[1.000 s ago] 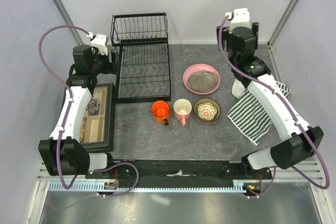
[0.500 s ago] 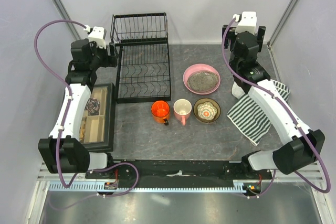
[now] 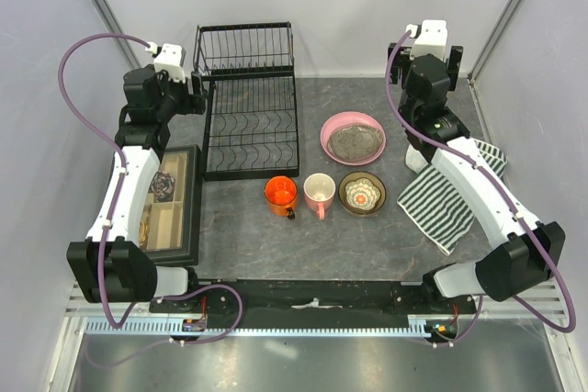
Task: Unload the mixed dishes from the dish rack
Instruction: Reset both arms
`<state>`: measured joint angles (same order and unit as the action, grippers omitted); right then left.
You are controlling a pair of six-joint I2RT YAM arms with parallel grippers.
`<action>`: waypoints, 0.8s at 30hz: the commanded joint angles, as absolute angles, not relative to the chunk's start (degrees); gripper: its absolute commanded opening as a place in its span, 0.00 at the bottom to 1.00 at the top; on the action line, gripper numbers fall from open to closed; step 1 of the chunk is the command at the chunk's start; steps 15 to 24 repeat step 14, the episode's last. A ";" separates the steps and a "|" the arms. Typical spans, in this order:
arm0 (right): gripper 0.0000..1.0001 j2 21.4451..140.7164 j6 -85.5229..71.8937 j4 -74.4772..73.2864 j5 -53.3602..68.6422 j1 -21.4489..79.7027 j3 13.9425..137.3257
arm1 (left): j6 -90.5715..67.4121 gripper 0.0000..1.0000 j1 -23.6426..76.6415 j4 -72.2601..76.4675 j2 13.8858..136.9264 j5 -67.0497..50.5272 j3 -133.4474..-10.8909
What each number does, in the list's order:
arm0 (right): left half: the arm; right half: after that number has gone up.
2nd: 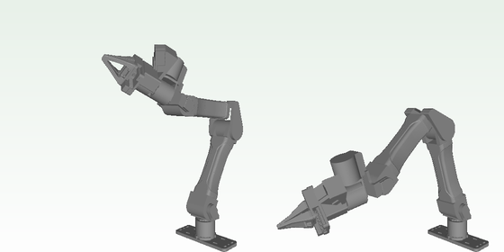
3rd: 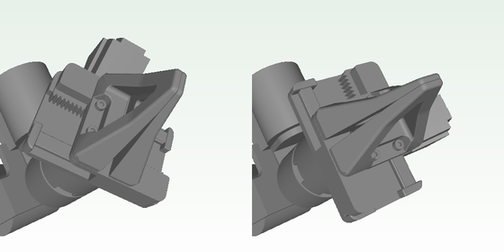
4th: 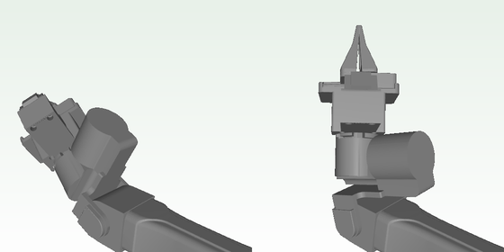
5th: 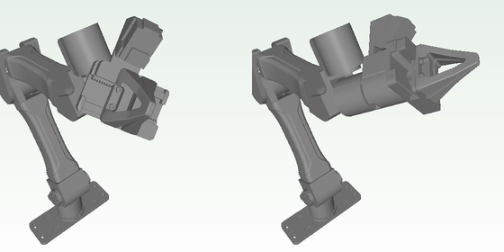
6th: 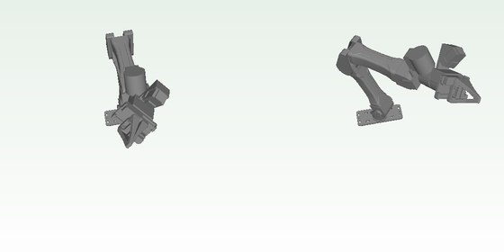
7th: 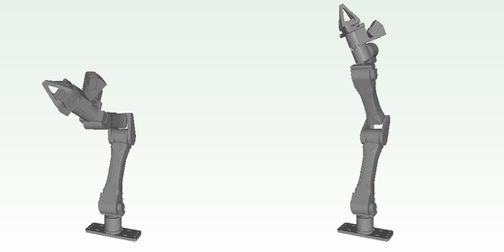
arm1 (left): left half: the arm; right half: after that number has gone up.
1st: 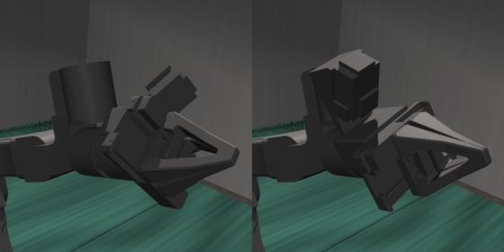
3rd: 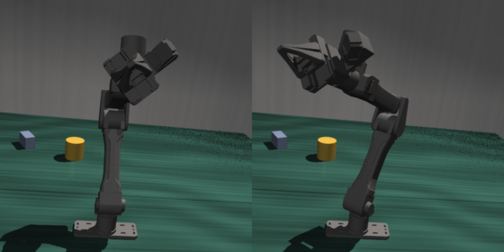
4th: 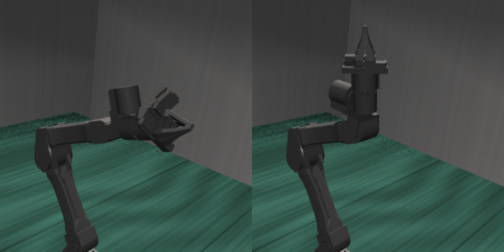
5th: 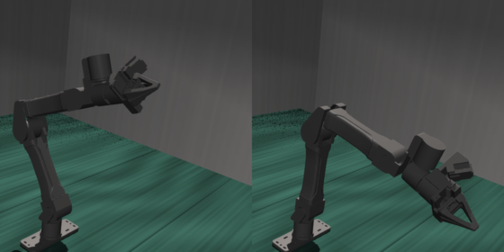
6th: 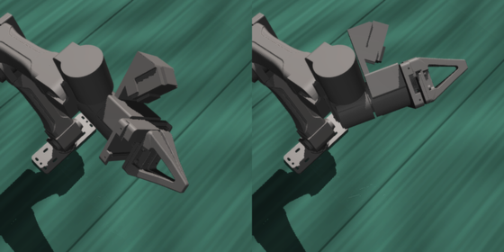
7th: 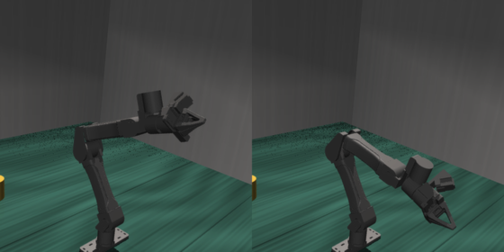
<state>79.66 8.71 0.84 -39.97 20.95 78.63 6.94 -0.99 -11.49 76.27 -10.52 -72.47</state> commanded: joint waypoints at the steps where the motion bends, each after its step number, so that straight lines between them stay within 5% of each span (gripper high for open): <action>1: 0.98 79.63 8.26 2.29 -41.22 21.01 79.80 | 6.77 0.80 -0.79 -8.09 75.50 -9.49 -73.13; 24: 0.98 79.28 8.09 2.02 -40.70 20.83 79.81 | 6.94 0.80 -0.79 -7.30 74.88 -9.49 -72.51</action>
